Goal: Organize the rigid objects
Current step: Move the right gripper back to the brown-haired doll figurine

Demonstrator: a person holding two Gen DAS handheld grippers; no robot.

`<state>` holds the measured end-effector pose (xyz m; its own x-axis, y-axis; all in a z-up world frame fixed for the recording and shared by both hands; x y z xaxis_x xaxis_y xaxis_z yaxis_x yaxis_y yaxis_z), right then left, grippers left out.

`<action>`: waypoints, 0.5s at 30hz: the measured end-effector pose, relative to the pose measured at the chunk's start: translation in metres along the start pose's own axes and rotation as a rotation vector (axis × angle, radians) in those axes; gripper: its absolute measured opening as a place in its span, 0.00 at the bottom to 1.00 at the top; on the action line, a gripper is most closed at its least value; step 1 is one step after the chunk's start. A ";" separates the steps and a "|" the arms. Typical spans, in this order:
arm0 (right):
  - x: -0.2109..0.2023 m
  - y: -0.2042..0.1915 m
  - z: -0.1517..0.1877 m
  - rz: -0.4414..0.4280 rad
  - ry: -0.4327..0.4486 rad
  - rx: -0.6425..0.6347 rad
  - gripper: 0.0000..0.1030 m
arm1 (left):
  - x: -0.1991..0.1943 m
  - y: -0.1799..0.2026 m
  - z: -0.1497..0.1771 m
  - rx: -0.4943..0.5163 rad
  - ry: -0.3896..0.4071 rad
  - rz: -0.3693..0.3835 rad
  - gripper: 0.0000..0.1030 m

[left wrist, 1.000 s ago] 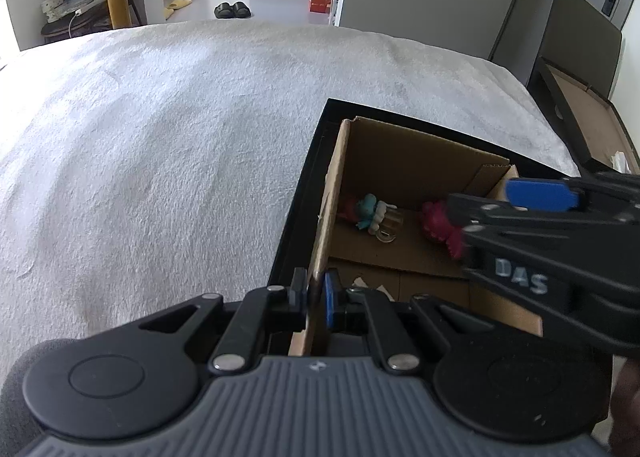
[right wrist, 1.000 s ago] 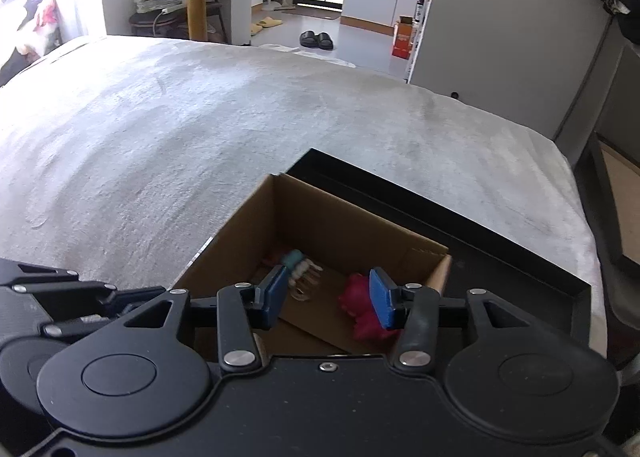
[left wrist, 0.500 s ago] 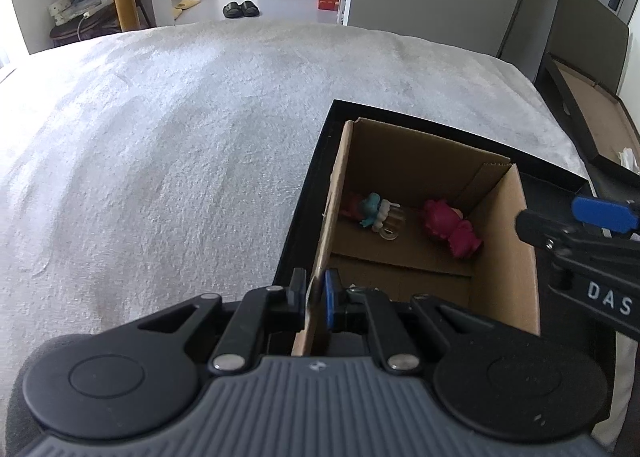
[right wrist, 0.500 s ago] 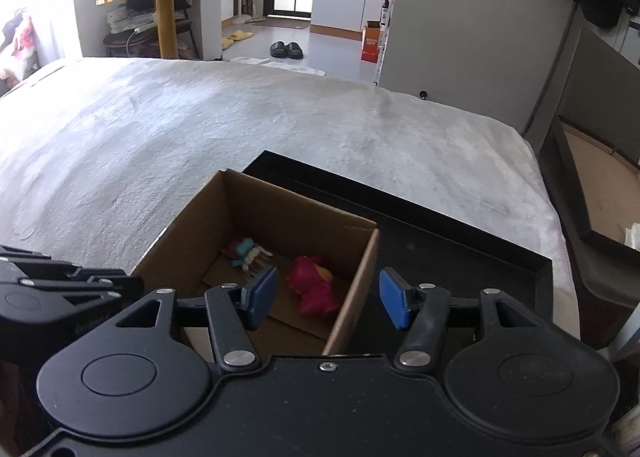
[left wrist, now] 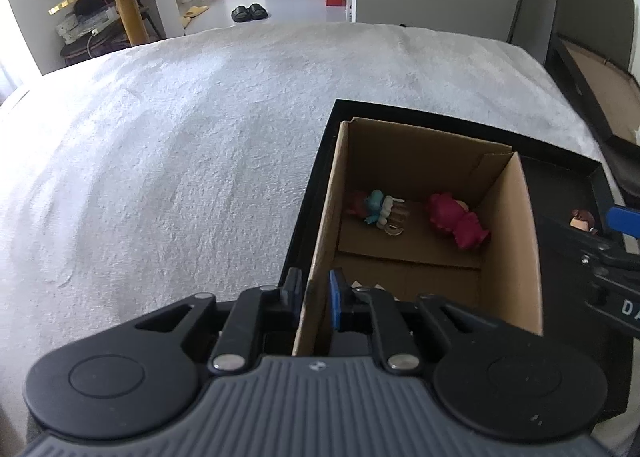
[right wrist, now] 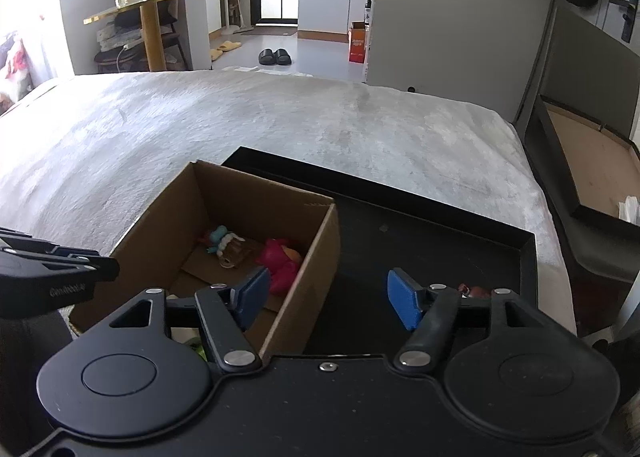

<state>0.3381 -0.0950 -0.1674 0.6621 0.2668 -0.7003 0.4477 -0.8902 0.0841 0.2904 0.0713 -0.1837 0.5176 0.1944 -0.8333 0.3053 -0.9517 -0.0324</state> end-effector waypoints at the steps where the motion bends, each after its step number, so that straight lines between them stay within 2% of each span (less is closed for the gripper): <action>1: 0.000 0.003 0.002 0.000 0.000 0.008 0.64 | 0.000 0.001 -0.001 0.005 -0.002 -0.012 0.19; 6: 0.001 0.018 0.010 -0.005 0.004 0.044 0.65 | -0.006 0.009 -0.008 0.044 0.032 -0.056 0.43; 9: 0.003 0.026 0.013 -0.008 0.009 0.066 0.65 | -0.009 0.017 -0.011 0.077 0.047 -0.072 0.49; 15: 0.007 0.043 0.022 -0.011 0.013 0.101 0.66 | -0.009 0.035 -0.010 0.130 0.049 -0.087 0.52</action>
<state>0.3490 -0.1395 -0.1846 0.6659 0.2807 -0.6912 0.3923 -0.9198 0.0043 0.3049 0.0389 -0.1720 0.5327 0.2855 -0.7967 0.2463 -0.9529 -0.1768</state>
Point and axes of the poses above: each gripper's, at about its wrist camera, not at the fingertips, and x roughly the way its jaws point, y to its right, z to its underside, the point moved 10 cm from there along x, roughly the way its jaws point, and after that the axes turned 3 degrees about -x, right-handed, at the moved point
